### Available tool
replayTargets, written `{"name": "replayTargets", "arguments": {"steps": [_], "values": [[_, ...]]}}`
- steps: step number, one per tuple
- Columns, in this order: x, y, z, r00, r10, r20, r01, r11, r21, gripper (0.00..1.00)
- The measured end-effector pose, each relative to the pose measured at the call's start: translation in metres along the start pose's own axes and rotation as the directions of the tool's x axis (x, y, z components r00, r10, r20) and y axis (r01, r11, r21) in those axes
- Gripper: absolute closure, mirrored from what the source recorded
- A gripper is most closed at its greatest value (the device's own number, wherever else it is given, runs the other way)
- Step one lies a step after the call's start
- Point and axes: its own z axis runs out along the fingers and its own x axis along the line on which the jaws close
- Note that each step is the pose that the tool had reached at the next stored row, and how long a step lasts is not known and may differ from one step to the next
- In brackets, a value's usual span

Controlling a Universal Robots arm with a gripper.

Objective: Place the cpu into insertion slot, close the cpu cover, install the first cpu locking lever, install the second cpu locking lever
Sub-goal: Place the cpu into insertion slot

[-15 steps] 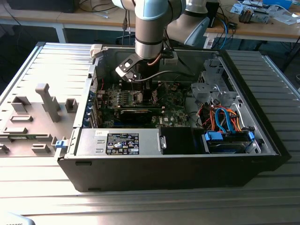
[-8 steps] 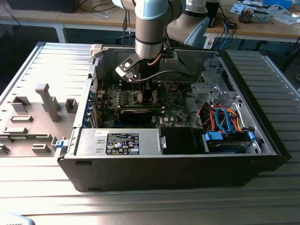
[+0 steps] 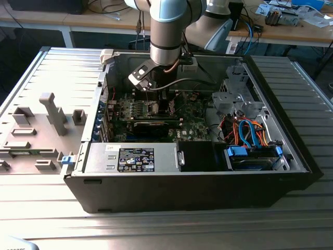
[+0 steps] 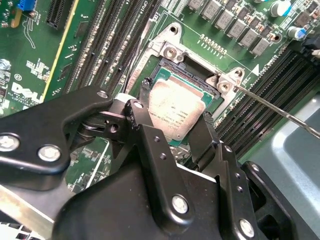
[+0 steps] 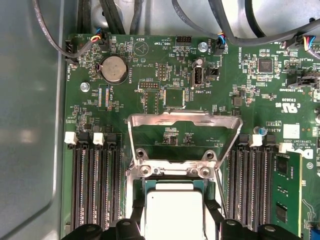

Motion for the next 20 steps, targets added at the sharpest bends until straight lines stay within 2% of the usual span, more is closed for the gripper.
{"name": "replayTargets", "arguments": {"steps": [2, 4, 8, 12, 20], "values": [[0.0001, -0.0040, -0.0017, 1.0000, 0.000, -0.0015, 0.000, 1.0000, -0.0018, 0.45], [0.0002, -0.0051, -0.0013, 1.0000, -0.001, -0.0029, 0.001, 1.0000, -0.0020, 0.45], [0.0001, -0.0049, 0.0002, 1.0000, 0.001, -0.0025, -0.001, 1.0000, -0.0015, 0.45], [0.0001, -0.0023, 0.0011, 0.9998, 0.020, -0.0027, -0.020, 0.9998, -0.0007, 0.45], [0.0001, -0.0023, 0.0029, 0.9998, 0.021, -0.0026, -0.021, 0.9998, -0.0005, 0.45]]}}
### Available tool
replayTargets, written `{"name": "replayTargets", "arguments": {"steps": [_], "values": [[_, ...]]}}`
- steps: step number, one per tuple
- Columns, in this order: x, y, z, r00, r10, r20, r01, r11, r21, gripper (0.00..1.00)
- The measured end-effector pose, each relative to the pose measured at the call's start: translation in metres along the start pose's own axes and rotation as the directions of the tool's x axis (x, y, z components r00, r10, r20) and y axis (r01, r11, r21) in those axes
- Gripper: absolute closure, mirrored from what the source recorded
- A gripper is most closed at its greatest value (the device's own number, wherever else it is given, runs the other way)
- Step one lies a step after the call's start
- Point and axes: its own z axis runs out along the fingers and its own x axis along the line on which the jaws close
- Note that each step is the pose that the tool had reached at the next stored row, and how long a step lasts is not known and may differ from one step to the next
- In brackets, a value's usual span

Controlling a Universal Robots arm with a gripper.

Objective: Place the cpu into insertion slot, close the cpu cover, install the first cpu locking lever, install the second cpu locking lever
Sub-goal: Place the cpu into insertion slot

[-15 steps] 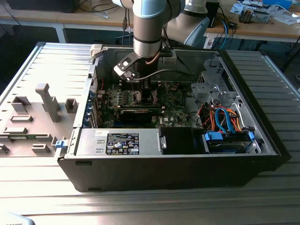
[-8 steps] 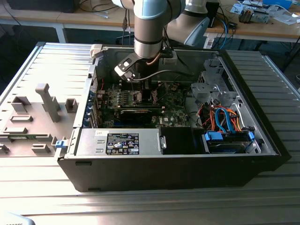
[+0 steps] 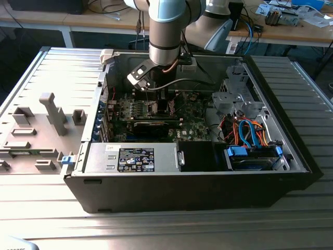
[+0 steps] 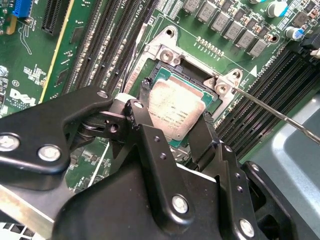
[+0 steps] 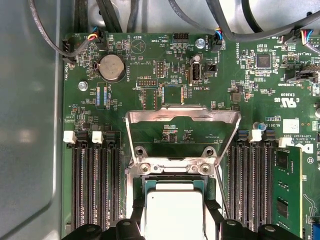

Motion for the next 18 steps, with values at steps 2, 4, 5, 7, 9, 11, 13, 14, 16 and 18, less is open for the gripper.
{"name": "replayTargets", "arguments": {"steps": [2, 4, 5, 7, 9, 11, 13, 14, 16, 18], "values": [[0.0001, -0.0004, 0.0001, 1.0000, 0.000, -0.0001, 0.000, 1.0000, -0.0005, 0.45], [0.0001, -0.0006, 0.0002, 1.0000, 0.000, -0.0003, 0.000, 1.0000, -0.0003, 0.45], [0.0001, -0.0007, 0.0001, 1.0000, 0.000, -0.0004, 0.000, 1.0000, -0.0002, 0.45], [0.0001, -0.0008, 0.0001, 1.0000, 0.000, -0.0003, 0.000, 1.0000, -0.0002, 0.45], [0.0001, -0.0008, 0.0001, 1.0000, 0.000, -0.0003, 0.000, 1.0000, -0.0002, 0.45], [0.0001, -0.0009, 0.0003, 1.0000, 0.000, -0.0001, 0.000, 1.0000, 0.0000, 0.45], [0.0001, -0.0008, 0.0006, 1.0000, 0.000, -0.0001, 0.000, 1.0000, 0.0000, 0.45], [0.0001, -0.0008, 0.0008, 1.0000, 0.000, -0.0001, 0.000, 1.0000, -0.0001, 0.45], [0.0001, -0.0006, 0.0008, 1.0000, 0.000, -0.0001, 0.000, 1.0000, 0.0001, 0.45], [0.0001, -0.0003, 0.0009, 1.0000, 0.000, -0.0001, 0.000, 1.0000, 0.0001, 0.45]]}}
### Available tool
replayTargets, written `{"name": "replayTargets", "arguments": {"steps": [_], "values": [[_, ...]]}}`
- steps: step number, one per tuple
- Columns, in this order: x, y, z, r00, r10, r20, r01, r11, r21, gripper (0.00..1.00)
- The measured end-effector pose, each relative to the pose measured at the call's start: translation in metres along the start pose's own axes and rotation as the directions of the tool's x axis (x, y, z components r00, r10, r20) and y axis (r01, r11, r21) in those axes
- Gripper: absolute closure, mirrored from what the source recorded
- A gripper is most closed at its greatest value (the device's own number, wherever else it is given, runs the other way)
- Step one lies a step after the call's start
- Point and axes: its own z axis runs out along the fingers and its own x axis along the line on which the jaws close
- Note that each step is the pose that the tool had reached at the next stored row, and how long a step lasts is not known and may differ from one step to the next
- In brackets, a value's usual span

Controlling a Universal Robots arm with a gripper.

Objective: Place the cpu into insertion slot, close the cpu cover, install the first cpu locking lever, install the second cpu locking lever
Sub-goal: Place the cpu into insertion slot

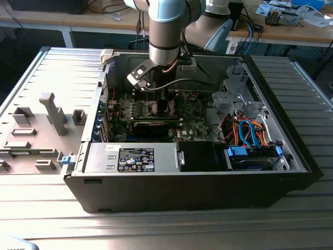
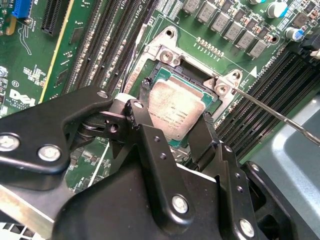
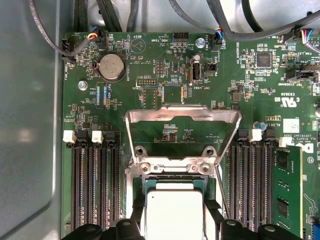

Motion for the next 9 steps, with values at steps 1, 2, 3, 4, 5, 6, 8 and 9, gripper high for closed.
{"name": "replayTargets", "arguments": {"steps": [1, 2, 3, 4, 5, 6, 8, 9], "values": [[0.0000, 0.0001, 0.0000, 1.0000, 0.000, 0.0000, 0.000, 1.0000, -0.0001, 0.45], [0.0000, 0.0002, 0.0001, 1.0000, 0.000, 0.0000, 0.000, 1.0000, -0.0001, 0.45], [0.0000, 0.0004, 0.0001, 1.0000, 0.000, -0.0001, 0.000, 1.0000, -0.0002, 0.45], [0.0000, 0.0005, 0.0001, 1.0000, 0.000, -0.0001, 0.000, 1.0000, -0.0002, 0.45], [0.0000, 0.0005, 0.0001, 1.0000, 0.000, -0.0001, 0.000, 1.0000, -0.0002, 0.45], [0.0000, 0.0005, 0.0001, 1.0000, 0.000, -0.0001, 0.000, 1.0000, -0.0003, 0.45], [0.0000, 0.0006, 0.0002, 1.0000, 0.000, -0.0003, 0.000, 1.0000, -0.0004, 0.45], [0.0002, 0.0008, 0.0005, 1.0000, 0.000, -0.0012, 0.000, 1.0000, -0.0013, 0.45]]}}
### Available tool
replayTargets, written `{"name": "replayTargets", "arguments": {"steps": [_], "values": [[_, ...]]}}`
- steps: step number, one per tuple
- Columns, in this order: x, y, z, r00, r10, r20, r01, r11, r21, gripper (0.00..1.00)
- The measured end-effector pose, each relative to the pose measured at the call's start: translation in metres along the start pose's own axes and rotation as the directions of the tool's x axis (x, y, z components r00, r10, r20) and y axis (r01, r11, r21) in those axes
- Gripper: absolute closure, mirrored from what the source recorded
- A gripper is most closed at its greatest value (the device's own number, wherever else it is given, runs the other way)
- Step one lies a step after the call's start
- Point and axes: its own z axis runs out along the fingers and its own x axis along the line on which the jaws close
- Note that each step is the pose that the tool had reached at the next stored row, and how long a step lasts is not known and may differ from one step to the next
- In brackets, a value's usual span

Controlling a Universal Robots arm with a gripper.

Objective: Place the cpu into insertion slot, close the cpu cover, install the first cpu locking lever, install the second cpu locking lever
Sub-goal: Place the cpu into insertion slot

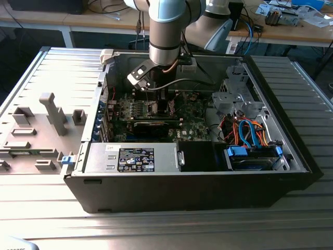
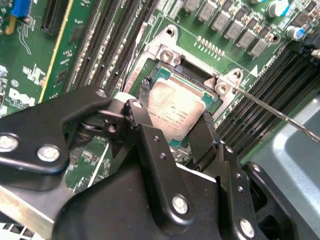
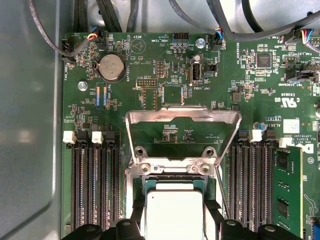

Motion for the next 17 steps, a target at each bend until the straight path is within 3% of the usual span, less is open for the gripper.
{"name": "replayTargets", "arguments": {"steps": [1, 2, 8, 12, 17], "values": [[0.0000, 0.0000, 0.0000, 1.0000, 0.000, 0.0003, 0.000, 1.0000, 0.0004, 0.44], [-0.0002, -0.0001, -0.0003, 1.0000, 0.000, 0.0010, 0.000, 1.0000, 0.0010, 0.32], [0.0002, -0.0002, -0.0004, 1.0000, 0.000, -0.0018, 0.000, 1.0000, 0.0009, 0.32], [0.0000, -0.0003, -0.0083, 1.0000, 0.000, -0.0035, 0.000, 1.0000, 0.0008, 0.32], [0.0002, -0.0002, -0.0091, 1.0000, -0.001, -0.0049, 0.001, 1.0000, 0.0008, 0.34]]}}
